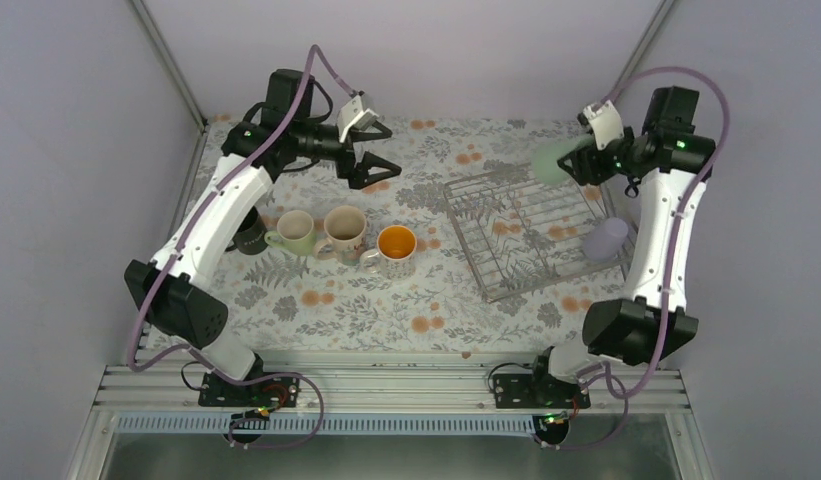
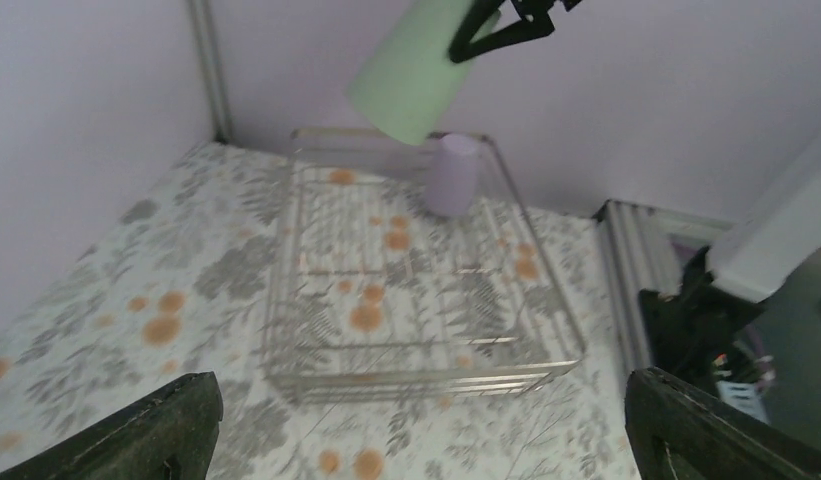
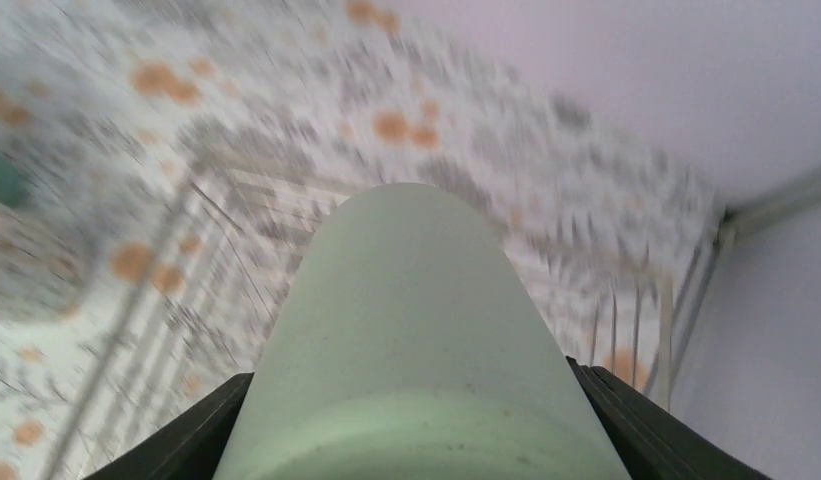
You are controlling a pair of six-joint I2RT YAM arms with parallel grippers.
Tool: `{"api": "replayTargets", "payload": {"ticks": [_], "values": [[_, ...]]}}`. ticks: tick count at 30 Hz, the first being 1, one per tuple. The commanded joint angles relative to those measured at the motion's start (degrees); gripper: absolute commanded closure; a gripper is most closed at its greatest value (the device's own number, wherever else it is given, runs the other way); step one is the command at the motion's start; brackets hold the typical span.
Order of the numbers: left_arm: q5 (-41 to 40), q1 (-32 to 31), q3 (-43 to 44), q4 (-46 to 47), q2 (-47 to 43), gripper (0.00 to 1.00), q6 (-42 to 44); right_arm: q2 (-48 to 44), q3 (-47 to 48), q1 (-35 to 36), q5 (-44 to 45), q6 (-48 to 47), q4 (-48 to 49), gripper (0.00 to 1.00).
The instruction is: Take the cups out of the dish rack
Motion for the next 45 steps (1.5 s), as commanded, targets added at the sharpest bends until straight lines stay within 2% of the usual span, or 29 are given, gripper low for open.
{"api": "replayTargets", "payload": {"ticks": [1, 5, 8, 11, 15, 21, 24, 35, 45], "values": [[11.22, -0.17, -0.31, 8.36, 2.22, 0.0, -5.5, -2.31, 7.15, 4.13, -13.37, 5.0, -2.16, 0.9], [13.06, -0.22, -4.93, 17.61, 0.66, 0.0, -9.7, -1.43, 12.11, 7.34, -27.42, 8.17, -1.29, 0.92], [14.92, -0.22, -4.35, 19.35, 1.19, 0.0, -11.66, -0.77, 12.39, 10.36, -34.69, 11.83, 2.69, 0.94], [15.88, -0.22, -3.9, 21.11, 2.02, 0.0, -13.68, -1.12, 8.98, 12.59, -41.18, 16.55, 9.48, 0.93], [16.99, -0.35, -5.17, 25.58, 2.47, 0.0, -17.08, -3.62, 0.01, 15.28, -48.72, 26.9, 24.78, 0.94], [18.4, -0.82, -2.65, 25.17, 5.12, 0.0, -17.57, -3.72, -3.79, 19.24, -52.2, 36.82, 36.56, 0.94], [19.48, -1.3, -1.58, 24.88, 6.11, 0.0, -17.83, -2.78, -4.03, 20.18, -53.49, 39.2, 39.1, 0.93], [23.92, -4.03, 1.06, 25.65, 7.96, 0.01, -19.76, -0.26, -3.37, 21.26, -53.11, 38.64, 38.86, 0.93], [23.48, -4.43, 0.68, 24.53, 3.79, 0.03, -18.3, 0.66, -3.4, 21.33, -52.04, 35.11, 36.4, 0.93]]}}
